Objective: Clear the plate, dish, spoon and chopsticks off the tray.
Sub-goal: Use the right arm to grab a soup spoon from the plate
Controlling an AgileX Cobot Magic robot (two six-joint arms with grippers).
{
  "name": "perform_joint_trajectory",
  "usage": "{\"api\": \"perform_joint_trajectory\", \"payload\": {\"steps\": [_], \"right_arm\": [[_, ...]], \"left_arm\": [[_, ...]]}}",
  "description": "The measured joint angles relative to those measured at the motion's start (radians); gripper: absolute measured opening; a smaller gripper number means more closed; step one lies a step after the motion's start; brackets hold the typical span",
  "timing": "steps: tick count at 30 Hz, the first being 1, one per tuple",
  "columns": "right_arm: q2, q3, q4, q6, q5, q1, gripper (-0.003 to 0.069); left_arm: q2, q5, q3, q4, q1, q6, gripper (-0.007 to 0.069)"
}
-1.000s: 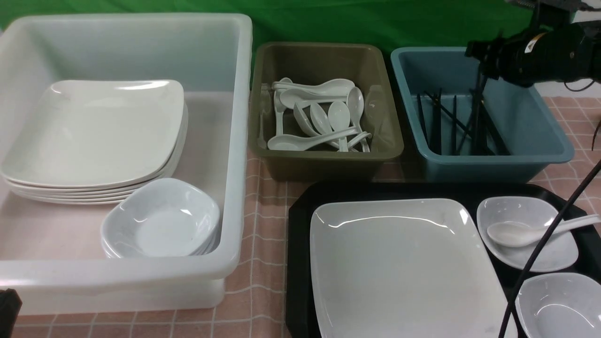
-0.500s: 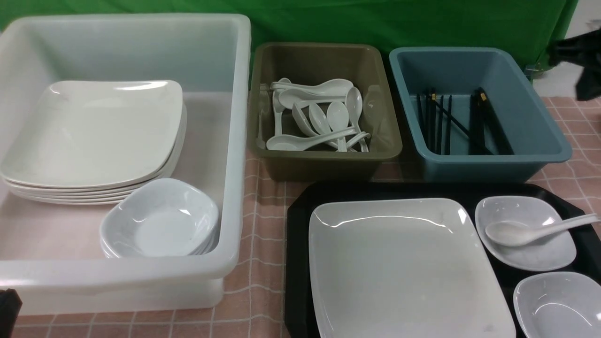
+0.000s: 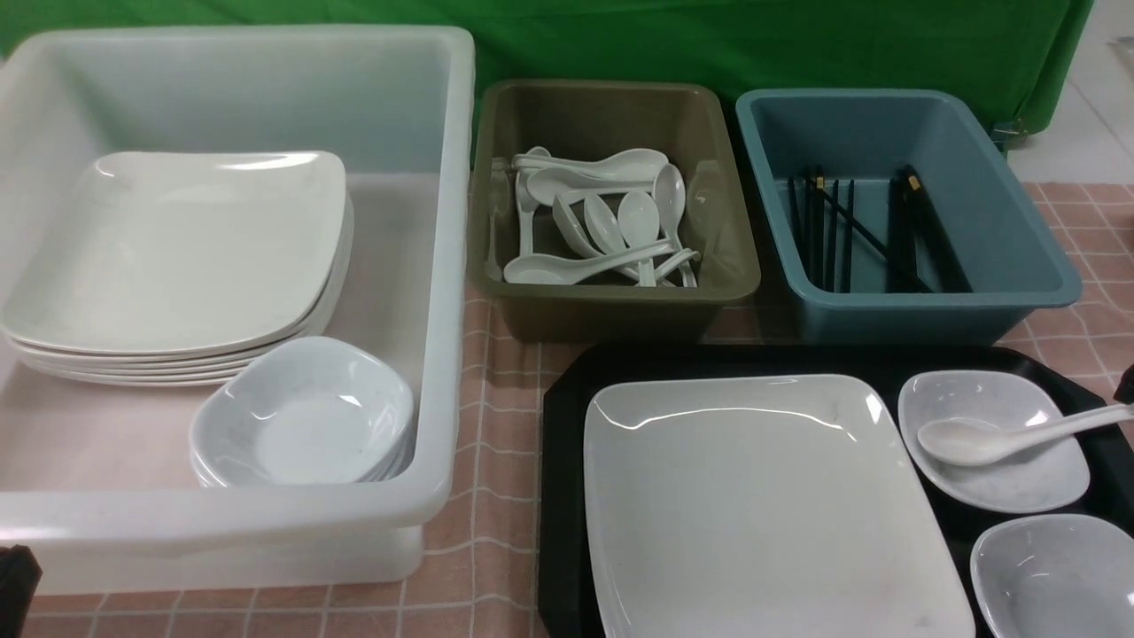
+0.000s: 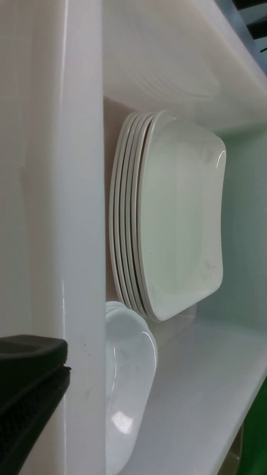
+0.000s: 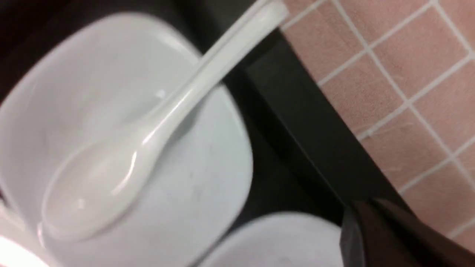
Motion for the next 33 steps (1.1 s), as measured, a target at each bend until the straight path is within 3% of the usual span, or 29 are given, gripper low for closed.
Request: {"api": "perform_joint_trajectory", "payload": {"steps": [4, 9, 12, 29, 33], "right_arm": [[0.024, 0.017, 0.006, 0.096, -0.105, -0.024, 0.0137], [0.095, -0.012, 0.010, 0.203, -0.253, -0.027, 0.0384], [0.137, -0.032, 0.010, 0.257, -0.293, -0.028, 0.0436], [0.372, -0.167, 0.005, 0.289, -0.328, -0.047, 0.0456], [0.375, -0.169, 0.004, 0.284, -0.331, -0.047, 0.0432]], "left_arm": [[0.000, 0.000, 0.000, 0.000, 0.000, 0.000, 0.0004], [0.000, 0.000, 0.000, 0.000, 0.000, 0.000, 0.0004], [0.000, 0.000, 0.000, 0.000, 0.000, 0.000, 0.0004], [0.000, 0.000, 0.000, 0.000, 0.000, -0.001, 0.0004], [0.000, 0.000, 0.000, 0.000, 0.000, -0.001, 0.0004]]}}
